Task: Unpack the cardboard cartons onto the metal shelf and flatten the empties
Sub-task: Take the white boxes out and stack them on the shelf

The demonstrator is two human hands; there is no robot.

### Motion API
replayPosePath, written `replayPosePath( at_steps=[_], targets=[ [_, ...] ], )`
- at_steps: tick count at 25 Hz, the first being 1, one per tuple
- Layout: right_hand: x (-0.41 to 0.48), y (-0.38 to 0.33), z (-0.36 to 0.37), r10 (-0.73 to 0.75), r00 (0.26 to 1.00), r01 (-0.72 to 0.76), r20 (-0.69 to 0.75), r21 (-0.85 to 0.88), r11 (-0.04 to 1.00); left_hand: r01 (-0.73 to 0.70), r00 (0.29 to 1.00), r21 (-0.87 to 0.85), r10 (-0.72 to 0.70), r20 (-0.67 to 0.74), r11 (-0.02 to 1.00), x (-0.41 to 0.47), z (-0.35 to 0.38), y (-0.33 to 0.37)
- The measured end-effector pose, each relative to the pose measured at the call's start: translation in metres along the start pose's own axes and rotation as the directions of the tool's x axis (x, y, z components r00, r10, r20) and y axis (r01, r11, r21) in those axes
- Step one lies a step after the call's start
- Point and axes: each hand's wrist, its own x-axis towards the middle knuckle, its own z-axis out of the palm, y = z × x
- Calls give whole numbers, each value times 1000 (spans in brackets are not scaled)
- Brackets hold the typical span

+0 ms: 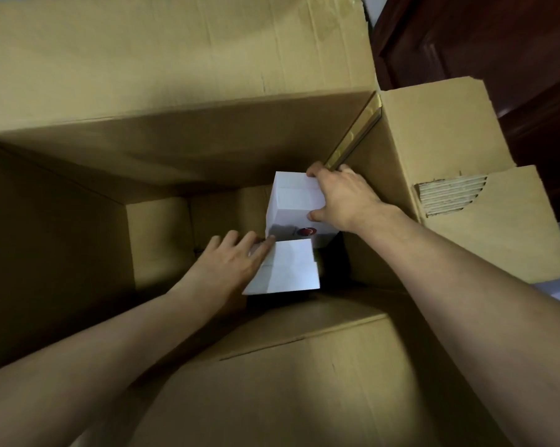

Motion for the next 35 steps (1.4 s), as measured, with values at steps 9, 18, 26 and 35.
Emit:
replayPosePath(
  at_steps=[9, 18, 26, 35],
  targets=[
    [-4, -7, 19, -5, 1000, 6, 13, -67, 998, 229, 973, -34, -229, 18, 973, -29, 23, -27],
    [-22, -20, 27, 13, 1000, -13, -5, 53, 999, 184, 972, -297, -218, -85, 937, -40, 31, -36],
    [-74, -23, 2, 25, 993, -4, -113, 189, 982, 230, 873, -595, -433, -223, 770, -93, 3, -46],
    [-162, -31, -45, 101, 942, 5, -321, 313, 950, 163, 755, -720, -555, -349, 675, -163, -43, -32]
  ],
)
